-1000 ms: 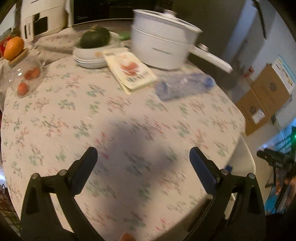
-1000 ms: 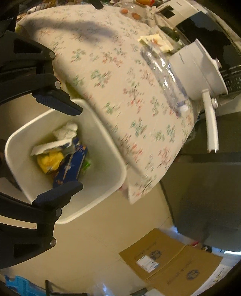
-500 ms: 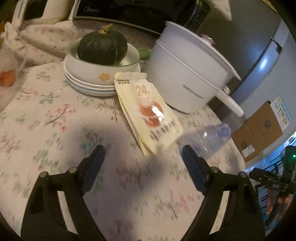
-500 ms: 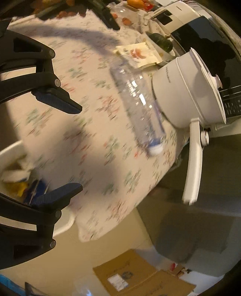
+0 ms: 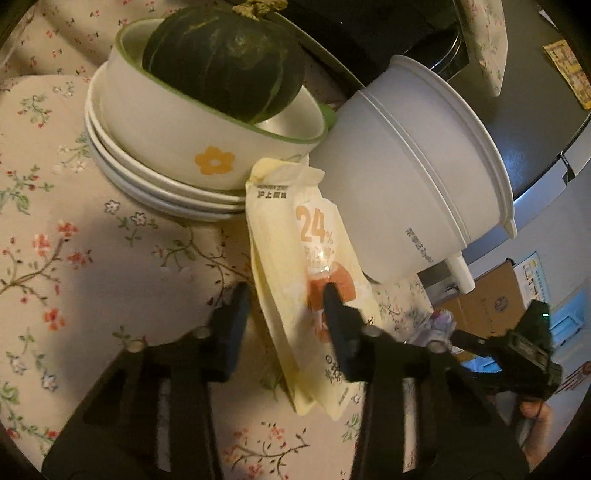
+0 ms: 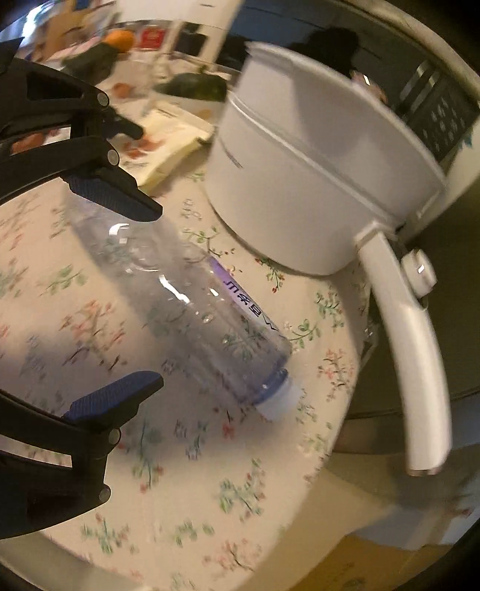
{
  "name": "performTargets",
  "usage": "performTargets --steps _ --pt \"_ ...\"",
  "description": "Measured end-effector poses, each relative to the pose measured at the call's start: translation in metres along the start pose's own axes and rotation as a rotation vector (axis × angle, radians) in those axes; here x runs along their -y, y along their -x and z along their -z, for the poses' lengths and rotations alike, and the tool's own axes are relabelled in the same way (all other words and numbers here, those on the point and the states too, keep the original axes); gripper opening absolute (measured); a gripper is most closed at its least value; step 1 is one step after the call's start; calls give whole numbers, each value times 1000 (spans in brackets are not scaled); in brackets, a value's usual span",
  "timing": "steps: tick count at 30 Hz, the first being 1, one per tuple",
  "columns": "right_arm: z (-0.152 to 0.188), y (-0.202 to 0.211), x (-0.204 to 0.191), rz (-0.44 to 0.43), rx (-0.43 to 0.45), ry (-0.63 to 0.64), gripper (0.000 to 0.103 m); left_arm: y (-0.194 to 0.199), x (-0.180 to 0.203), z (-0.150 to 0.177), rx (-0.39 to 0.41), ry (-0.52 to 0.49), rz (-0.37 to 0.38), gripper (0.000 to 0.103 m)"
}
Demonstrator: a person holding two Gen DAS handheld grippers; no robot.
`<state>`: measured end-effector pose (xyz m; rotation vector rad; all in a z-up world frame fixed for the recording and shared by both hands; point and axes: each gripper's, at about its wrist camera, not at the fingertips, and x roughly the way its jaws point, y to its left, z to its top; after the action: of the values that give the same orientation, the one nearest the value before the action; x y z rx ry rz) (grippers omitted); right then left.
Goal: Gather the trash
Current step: 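Grasp the white-and-orange snack packet with the left tool while the right tool grasps the plastic bottle, then carry the snack packet and plastic bottle in both tools over the white bin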
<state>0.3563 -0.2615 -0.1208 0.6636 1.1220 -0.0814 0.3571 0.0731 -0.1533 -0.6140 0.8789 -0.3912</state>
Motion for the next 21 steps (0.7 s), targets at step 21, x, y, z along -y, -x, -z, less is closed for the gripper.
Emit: performTargets --steps 21 --pt "25 22 54 -136 -44 -141 67 73 35 20 22 -81 -105 1"
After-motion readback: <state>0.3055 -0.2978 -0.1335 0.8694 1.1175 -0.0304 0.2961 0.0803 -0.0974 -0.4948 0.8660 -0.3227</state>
